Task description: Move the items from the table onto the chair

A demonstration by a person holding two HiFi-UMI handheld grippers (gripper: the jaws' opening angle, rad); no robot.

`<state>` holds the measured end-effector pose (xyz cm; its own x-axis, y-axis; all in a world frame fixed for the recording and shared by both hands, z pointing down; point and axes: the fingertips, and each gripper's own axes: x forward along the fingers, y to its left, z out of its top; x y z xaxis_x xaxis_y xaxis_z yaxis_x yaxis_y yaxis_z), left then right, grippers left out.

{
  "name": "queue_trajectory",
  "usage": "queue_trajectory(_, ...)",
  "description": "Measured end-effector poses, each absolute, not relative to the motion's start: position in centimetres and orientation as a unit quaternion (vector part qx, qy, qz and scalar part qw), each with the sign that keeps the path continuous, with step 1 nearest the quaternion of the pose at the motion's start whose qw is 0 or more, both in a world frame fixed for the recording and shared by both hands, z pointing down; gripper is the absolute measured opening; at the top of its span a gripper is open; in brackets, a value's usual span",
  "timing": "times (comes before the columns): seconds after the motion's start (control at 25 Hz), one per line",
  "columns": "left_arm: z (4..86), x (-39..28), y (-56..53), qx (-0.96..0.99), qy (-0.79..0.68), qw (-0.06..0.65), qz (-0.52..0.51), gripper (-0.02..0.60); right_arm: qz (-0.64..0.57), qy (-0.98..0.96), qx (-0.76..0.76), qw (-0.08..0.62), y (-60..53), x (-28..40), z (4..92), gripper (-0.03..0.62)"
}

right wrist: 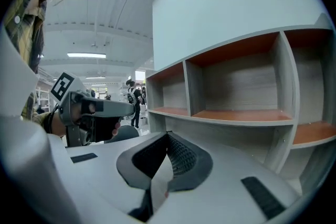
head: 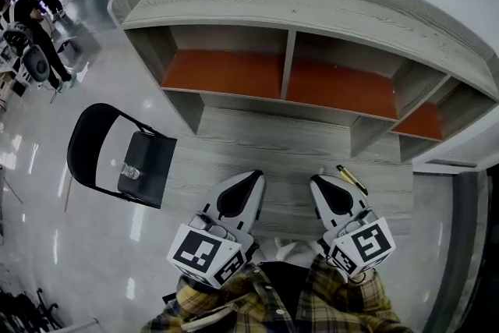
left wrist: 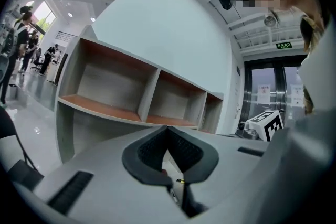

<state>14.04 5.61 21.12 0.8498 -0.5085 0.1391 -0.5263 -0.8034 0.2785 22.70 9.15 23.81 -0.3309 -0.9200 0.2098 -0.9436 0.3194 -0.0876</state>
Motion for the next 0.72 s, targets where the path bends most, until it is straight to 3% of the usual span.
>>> queue_trajectory(0.72, 26.0, 17.7, 2.7, 0.973, -0.093, 0.175, 0.116, 0.005, 0.148, -0.674, 0.72, 0.074, 9.5, 24.5, 27.4, 0.017)
